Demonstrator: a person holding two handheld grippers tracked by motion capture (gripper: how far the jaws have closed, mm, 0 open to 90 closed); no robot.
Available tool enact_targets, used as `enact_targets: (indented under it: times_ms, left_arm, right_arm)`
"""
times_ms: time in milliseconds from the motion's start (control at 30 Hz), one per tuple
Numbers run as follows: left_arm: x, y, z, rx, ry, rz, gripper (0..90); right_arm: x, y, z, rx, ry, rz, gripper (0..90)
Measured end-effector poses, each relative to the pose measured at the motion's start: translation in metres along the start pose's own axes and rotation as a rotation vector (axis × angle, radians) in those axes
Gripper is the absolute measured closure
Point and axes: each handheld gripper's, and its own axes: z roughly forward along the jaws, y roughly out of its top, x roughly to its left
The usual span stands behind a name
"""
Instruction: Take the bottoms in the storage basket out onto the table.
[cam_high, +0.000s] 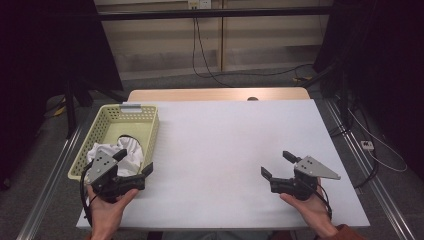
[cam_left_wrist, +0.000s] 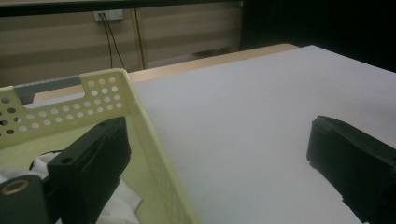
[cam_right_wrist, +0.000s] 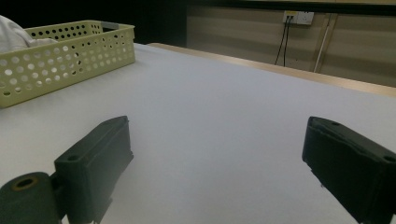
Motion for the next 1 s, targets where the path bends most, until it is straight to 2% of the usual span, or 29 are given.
enact_targets:
  times_ms: [233, 500, 1000]
  left_arm:
    - [0.005, 0.003, -0.003, 0.012, 0.007, 0.007, 6.3]
    - [0.01, 0.008, -0.01, -0.005, 0.006, 0.002, 6.2]
    - [0.027, 0.024, -0.024, -0.014, 0.043, 0.003, 6.2]
  right_arm:
    - [0.0, 0.0, 0.0, 0.0, -0.001, 0.001, 7.5]
    - [0.0, 0.0, 0.001, 0.004, 0.003, -0.001, 7.5]
    - [0.0, 0.0, 0.001, 0.004, 0.002, 0.002, 7.4]
